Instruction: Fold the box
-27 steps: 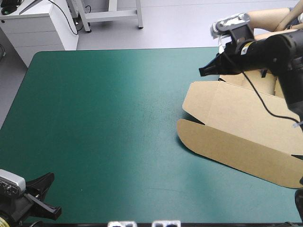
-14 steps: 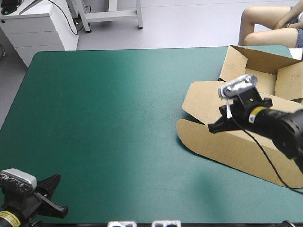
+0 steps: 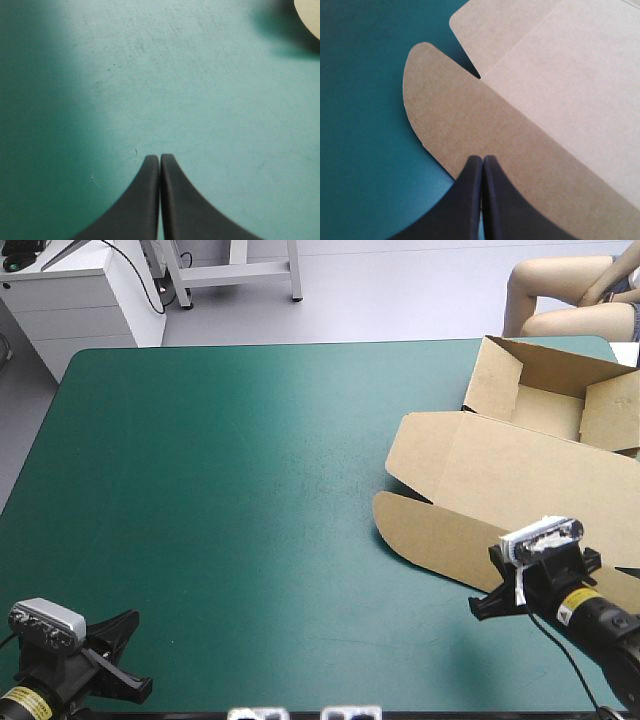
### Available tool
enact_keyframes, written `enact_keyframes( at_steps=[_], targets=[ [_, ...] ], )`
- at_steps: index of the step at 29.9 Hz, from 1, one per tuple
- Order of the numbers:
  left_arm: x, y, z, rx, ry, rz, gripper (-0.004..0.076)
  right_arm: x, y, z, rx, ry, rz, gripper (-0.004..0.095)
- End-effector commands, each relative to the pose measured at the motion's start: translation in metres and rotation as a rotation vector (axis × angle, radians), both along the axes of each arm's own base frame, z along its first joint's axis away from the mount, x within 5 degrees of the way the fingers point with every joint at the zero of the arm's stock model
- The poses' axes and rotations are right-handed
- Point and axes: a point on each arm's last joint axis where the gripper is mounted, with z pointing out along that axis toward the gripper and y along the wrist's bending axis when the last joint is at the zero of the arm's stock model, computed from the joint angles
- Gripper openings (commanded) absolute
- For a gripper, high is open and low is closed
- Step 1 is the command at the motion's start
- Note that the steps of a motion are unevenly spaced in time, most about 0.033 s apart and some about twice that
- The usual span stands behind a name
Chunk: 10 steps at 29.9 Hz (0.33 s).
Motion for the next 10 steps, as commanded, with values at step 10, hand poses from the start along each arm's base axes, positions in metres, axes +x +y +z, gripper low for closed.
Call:
enact_keyframes(
  at_steps=[10],
  targets=[
    [-0.007, 0.003, 0.014, -0.069, -0.125, -0.006, -0.0008, -0.051, -0.022, -0.028, 0.093, -0.136, -0.027, -0.0014]
  ],
)
